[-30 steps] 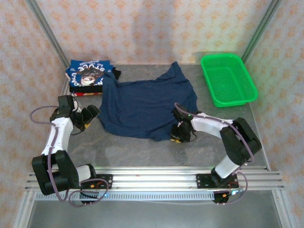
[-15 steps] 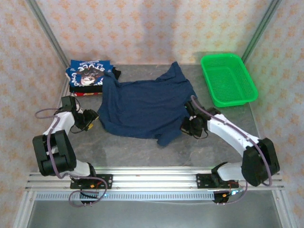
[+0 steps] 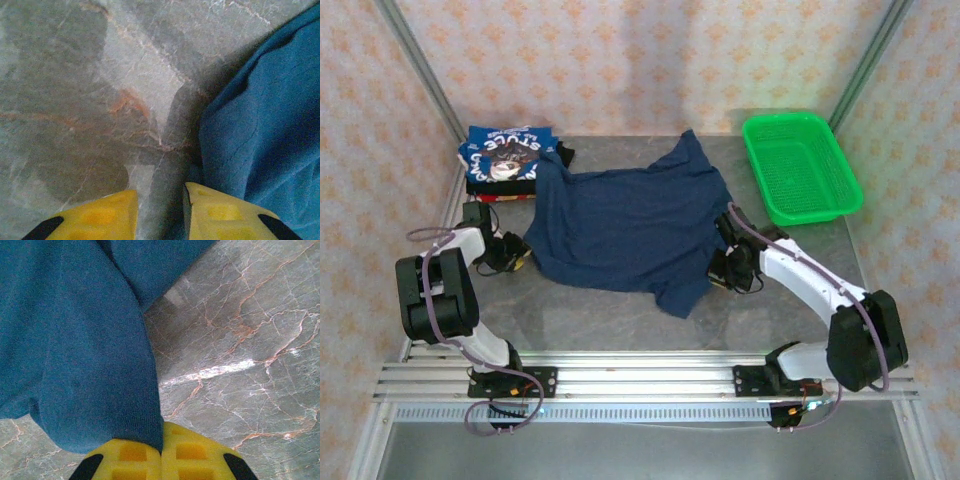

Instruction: Fold and stack the t-shirts

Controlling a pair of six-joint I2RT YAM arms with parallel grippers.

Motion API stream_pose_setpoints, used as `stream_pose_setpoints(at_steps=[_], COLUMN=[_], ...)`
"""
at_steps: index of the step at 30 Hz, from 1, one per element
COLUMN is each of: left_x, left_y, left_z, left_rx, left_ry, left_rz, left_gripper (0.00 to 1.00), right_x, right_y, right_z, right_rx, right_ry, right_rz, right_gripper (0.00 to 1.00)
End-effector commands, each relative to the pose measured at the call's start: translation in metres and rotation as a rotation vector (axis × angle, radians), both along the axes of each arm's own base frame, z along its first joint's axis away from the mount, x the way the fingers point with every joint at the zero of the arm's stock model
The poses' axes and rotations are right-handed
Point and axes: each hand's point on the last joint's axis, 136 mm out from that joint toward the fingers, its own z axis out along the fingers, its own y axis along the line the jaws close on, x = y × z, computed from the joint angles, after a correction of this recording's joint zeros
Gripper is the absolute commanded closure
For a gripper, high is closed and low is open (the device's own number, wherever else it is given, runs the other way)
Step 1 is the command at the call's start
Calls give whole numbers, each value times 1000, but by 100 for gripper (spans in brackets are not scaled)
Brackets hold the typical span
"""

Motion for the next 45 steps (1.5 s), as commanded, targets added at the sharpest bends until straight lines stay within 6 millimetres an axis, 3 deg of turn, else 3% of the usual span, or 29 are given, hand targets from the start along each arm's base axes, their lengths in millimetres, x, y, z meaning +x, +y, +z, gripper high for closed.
stream_pose_setpoints(at_steps=[1,9,16,32,37,41,45], left_x=[19,36,51,53,48,54,67], left_y=[4,-5,-17,-54,-64,-73,-84], left_z=[5,-9,-2,-5,-22,-31,-25], left_rx=[19,-5,-13,-28,-6,10,29], left_ry=[-47,-55,-91,-48,34,52,31], left_rz=[22,2,-25,-151,-199,-224,-254], left_gripper=[67,66,65,64,65,65,65], right_x=[2,-1,0,0,0,1,2], right_y=[-2,-1,0,3,5,8,10], right_z=[5,0,-1,-8,-9,-10,-8], right_rx=[-11,-4,-1,4,11,25,33], right_ry=[4,17,19,42,44,48,44], right_rz=[13,12,13,30,34,36,42], right_gripper=[100,100,100,100,100,100,100])
